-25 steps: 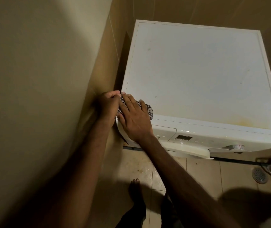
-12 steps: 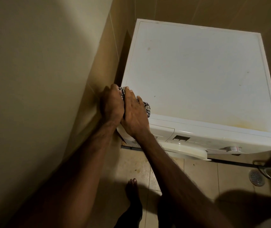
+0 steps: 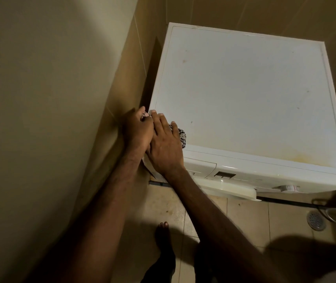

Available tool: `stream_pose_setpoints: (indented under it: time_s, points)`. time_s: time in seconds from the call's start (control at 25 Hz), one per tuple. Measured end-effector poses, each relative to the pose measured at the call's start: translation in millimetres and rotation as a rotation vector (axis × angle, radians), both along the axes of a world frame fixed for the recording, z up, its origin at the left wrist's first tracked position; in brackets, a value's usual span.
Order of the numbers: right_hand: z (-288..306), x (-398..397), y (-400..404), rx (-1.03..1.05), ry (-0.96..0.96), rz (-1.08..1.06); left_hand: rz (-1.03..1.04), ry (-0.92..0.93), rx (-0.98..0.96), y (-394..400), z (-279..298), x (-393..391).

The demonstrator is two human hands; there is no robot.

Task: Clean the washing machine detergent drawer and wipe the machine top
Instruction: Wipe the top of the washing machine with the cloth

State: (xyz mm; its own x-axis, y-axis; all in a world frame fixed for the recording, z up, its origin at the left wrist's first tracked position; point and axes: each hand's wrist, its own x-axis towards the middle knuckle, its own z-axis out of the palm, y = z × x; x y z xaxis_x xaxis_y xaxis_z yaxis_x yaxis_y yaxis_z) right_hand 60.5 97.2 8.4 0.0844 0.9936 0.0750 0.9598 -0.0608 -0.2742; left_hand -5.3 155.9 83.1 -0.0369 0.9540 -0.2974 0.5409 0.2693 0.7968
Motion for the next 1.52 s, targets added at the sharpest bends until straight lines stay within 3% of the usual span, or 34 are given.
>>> stream_pose_setpoints:
  time_s: [0.2, 0.36, 0.48, 0.56, 0.68, 0.84, 0.96, 1.12, 1.2, 1.28, 1.36, 1.52]
  points:
    - [6.0, 41.8, 77.9, -0.021, 0.019, -0.074, 0.054, -0.254, -0.114, 24.2, 12.3, -14.7]
    - [13.7, 69.3, 115.1, -0.035, 0.068, -0.192, 0.05, -0.145, -0.091, 27.8, 13.2, -22.3]
    - [12.9, 28.4, 65.2, 0.038, 0.109, -0.088, 0.138, -0.053, -0.043, 22.1, 14.5, -23.0]
    - [6.3, -5.8, 8.1, 0.038, 0.074, 0.051, 0.15, -0.152, -0.079, 23.1, 10.8, -20.7]
    - [-1.4, 3.3, -38.3, 0.069, 0.026, 0.127, 0.037, -0.076, -0.012, 24.6, 2.8, -15.6]
    - [-12.4, 81.6, -86.8, 0.136, -0.045, -0.207, 0.003, -0.057, 0.063, 20.4, 7.4, -3.2]
    - [-9.2, 75.4, -79.7, 0.156, -0.023, -0.426, -0.022, -0.055, 0.11, 18.7, 3.4, 1.8]
    - [1.9, -14.2, -27.0, 0.104, -0.034, -0.023, -0.048, 0.016, 0.201, 14.7, -2.8, 4.2]
    - [-4.0, -23.6, -18.0, 0.06, -0.116, 0.172, -0.093, 0.082, 0.228, 6.4, 0.1, 9.7]
    - [-5.9, -6.2, -24.6, 0.078, -0.152, 0.221, -0.152, 0.102, 0.258, -2.0, 3.6, 18.7]
    - [-6.5, 23.3, -51.1, 0.054, -0.153, 0.117, -0.232, 0.11, 0.299, -7.7, 3.2, 32.1]
    - [-12.8, 132.0, -136.9, 0.162, -0.061, -0.308, -0.431, 0.095, 0.402, -23.9, -7.0, 76.2]
